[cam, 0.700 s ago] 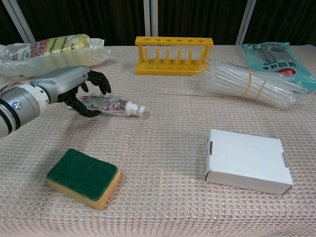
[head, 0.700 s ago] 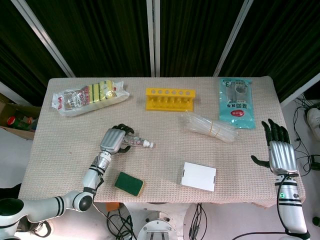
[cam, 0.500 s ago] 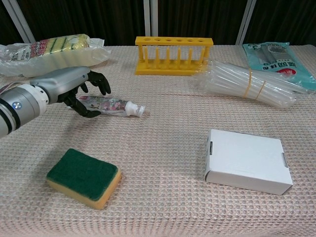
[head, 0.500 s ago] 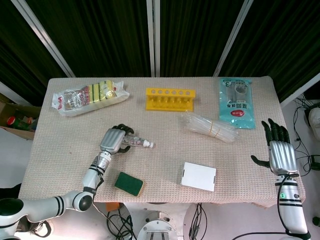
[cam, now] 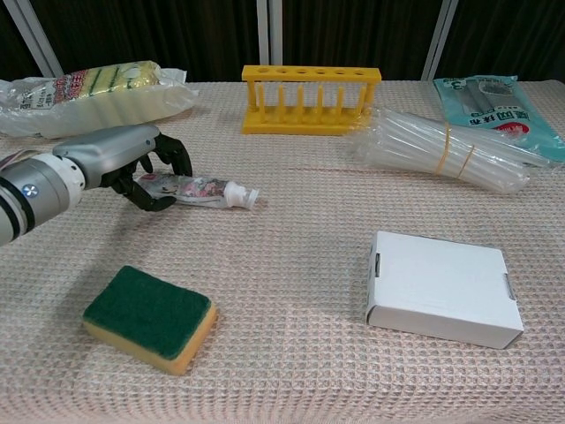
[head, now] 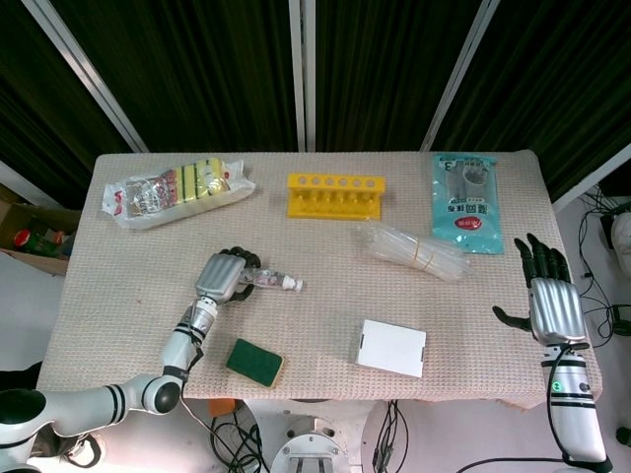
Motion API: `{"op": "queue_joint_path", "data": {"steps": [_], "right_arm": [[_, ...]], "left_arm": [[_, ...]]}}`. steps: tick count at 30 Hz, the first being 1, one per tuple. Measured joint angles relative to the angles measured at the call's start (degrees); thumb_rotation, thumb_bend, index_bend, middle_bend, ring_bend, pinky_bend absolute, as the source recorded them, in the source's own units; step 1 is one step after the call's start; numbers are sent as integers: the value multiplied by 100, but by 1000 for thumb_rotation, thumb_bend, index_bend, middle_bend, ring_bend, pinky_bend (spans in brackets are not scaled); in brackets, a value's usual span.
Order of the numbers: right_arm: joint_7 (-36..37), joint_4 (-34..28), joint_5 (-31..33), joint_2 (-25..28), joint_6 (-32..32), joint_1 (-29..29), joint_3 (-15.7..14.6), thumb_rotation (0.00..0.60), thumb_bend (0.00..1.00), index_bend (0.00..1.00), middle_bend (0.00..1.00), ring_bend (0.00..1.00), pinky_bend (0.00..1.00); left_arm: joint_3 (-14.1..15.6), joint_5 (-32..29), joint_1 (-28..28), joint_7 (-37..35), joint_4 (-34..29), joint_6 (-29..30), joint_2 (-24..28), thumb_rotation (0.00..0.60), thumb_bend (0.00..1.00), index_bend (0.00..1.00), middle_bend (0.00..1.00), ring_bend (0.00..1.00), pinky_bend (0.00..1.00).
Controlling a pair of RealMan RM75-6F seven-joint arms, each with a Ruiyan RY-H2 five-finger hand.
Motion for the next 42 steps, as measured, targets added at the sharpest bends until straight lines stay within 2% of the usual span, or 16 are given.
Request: {"op": "queue_joint_path", "data": {"steps": [14, 21, 28, 30, 36, 42], "right_arm": [[158, 16, -2, 15, -120, -35, 28, 600, 40, 0, 0, 0, 0], [186, 31, -17, -4, -93, -48, 66, 600, 42, 0, 0, 0, 0], [187, 62, -18, -27, -120, -53, 71, 600, 42, 0, 0, 0, 0], [191, 63, -12, -30, -131, -51, 77, 600, 42, 0, 0, 0, 0], [167, 72, 9, -43, -159, -47, 81, 600, 42, 0, 0, 0, 0], [148, 73, 45, -41, -143, -56, 107, 600, 42, 0, 0, 0, 0]], "left_arm": [[54, -91, -25, 113, 18, -114, 60, 600, 351, 382, 349, 246, 321], [9, -45, -30, 4, 116, -9, -35, 600, 355, 462, 437, 321, 393], [-16, 3, -5, -191, 133, -18, -55, 600, 359, 472, 449, 332, 406], [-29, 10, 3, -209, 128, 8, -55, 600, 369, 512, 491, 367, 438], [-91, 146, 44, -399, 379, 260, -239, 600, 399, 740, 727, 587, 640], [-85, 410, 65, -691, 780, 402, -460, 600, 401, 815, 824, 680, 736]]}}
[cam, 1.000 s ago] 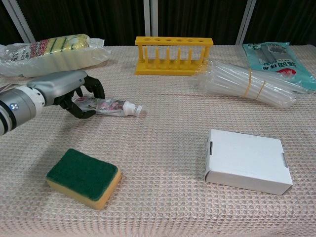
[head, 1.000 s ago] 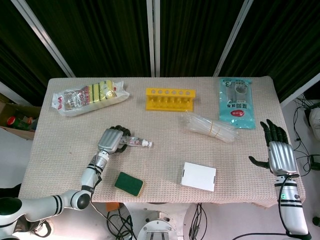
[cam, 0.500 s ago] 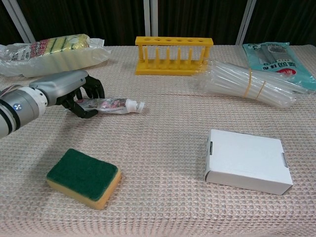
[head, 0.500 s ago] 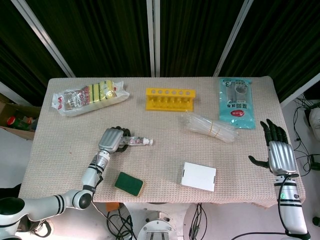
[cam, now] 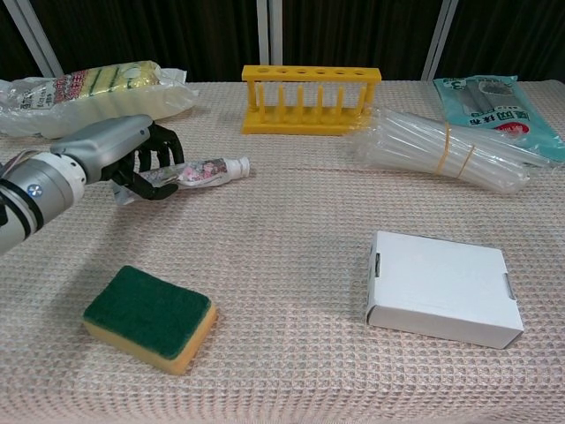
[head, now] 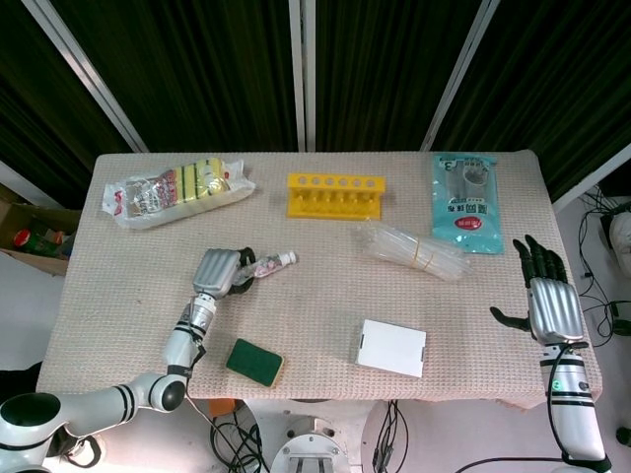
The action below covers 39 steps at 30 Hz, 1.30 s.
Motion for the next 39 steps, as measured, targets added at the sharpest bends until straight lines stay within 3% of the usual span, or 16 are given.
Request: {"op": "queue_joint_path", "data": {"steps": [9, 16, 24, 27, 30, 32, 35, 39], "right_arm": [[17, -2, -65, -7, 30, -6, 21, 600, 42, 0, 0, 0, 0], [118, -25, -363, -7, 27, 53, 41, 600, 16, 0, 0, 0, 0], [1265, 136, -1003, -288, 91, 273, 275, 599, 0, 0, 0, 0, 0], [2017, 254, -1092, -462, 35, 441, 453, 523, 0, 0, 0, 0, 0], [2867, 354, -1082, -630, -155, 663, 648, 343, 0, 0, 0, 0, 0], [3378, 415, -1039, -739, -348, 832, 772, 286, 0, 0, 0, 0, 0], [4063, 565, -890, -1010, -834, 1252, 1011, 253, 0, 0, 0, 0, 0], [4240, 758, -600, -1407, -1189, 1696, 1247, 244, 0, 0, 0, 0, 0]], "left_arm": [[-129, 323, 79, -1130, -118, 124, 25, 600, 404, 842, 877, 726, 790], [-287, 803, 195, -2548, -731, 382, 209, 600, 406, 842, 879, 728, 787], [-270, 1491, 184, -3728, -1273, 564, 312, 600, 407, 842, 879, 728, 784], [-250, 1682, 95, -3846, -1409, 601, 296, 600, 406, 842, 879, 727, 783], [-293, 1695, 36, -3850, -1447, 640, 214, 600, 407, 842, 879, 728, 783], [-344, 1665, -6, -3814, -1444, 651, 152, 600, 407, 842, 879, 728, 783], [-414, 1568, -57, -3778, -1416, 631, 77, 600, 406, 842, 879, 727, 782], [-486, 1465, -143, -3771, -1394, 555, -15, 600, 407, 842, 879, 728, 782]]}}
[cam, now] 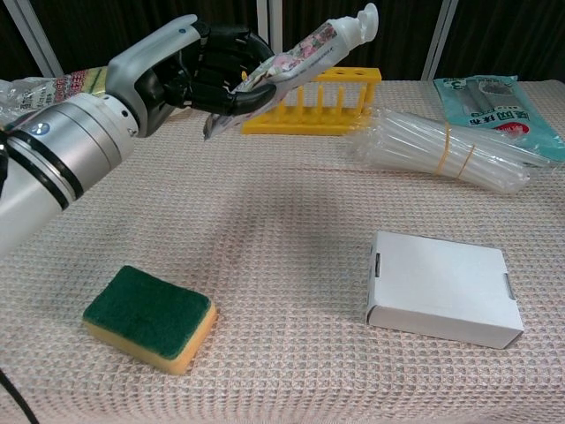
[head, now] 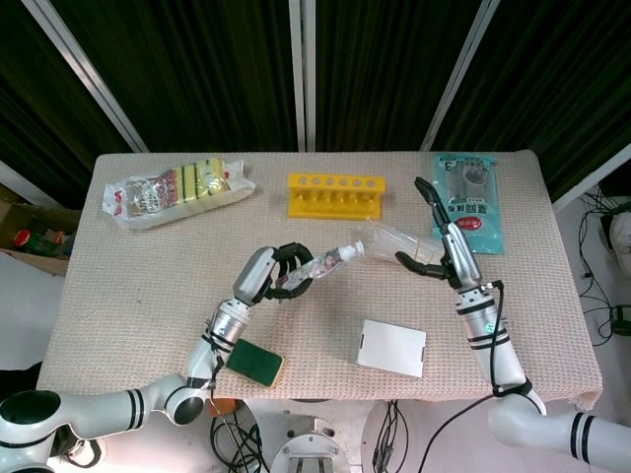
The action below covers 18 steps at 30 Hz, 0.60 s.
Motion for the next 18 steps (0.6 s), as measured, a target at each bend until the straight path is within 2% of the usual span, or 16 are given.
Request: {"op": "queue_joint_path", "data": {"steps": [10, 18], "right_arm": [[-290, 318, 643, -606, -332, 508, 254, 231, 0, 0, 0, 0, 0], [-319, 361, 810, -695, -648, 690, 263, 229, 0, 0, 0, 0, 0]], "left_arm": [[-127, -51, -138, 21, -21, 17, -138, 600, 407, 842, 879, 727, 781], [-99, -66, -153, 61, -52, 17, -98, 600, 407, 842, 879, 728, 781]]}}
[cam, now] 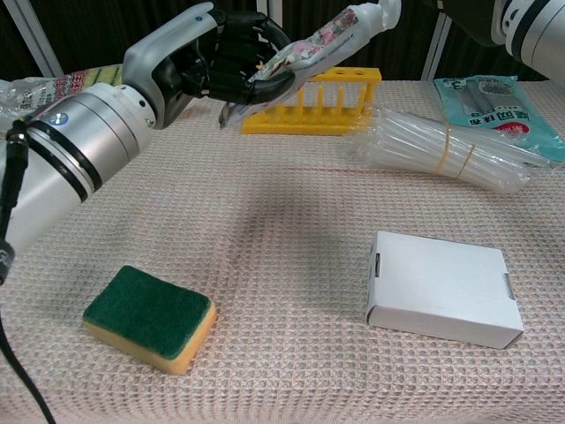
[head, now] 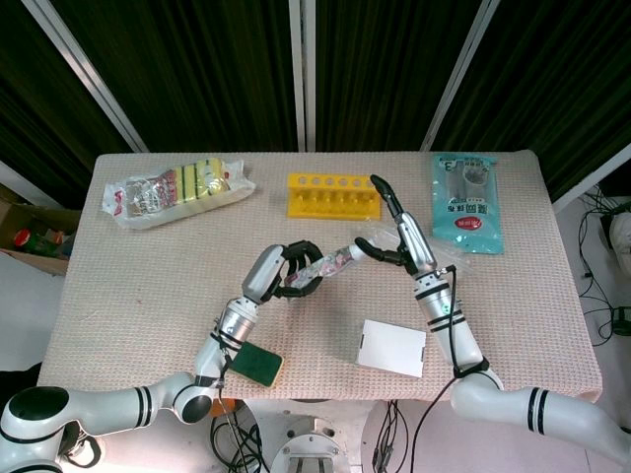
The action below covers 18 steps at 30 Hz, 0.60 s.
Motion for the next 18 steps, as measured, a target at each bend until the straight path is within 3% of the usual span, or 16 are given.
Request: {"op": "queue_joint_path", "data": {"steps": [18], "right_arm": [[-165, -73, 55, 123, -632, 348, -169, 223, 0, 0, 0, 0, 0]], "left_arm": [[52, 4, -25, 97, 8, 21, 66, 600, 408, 842, 882, 728, 779]]}}
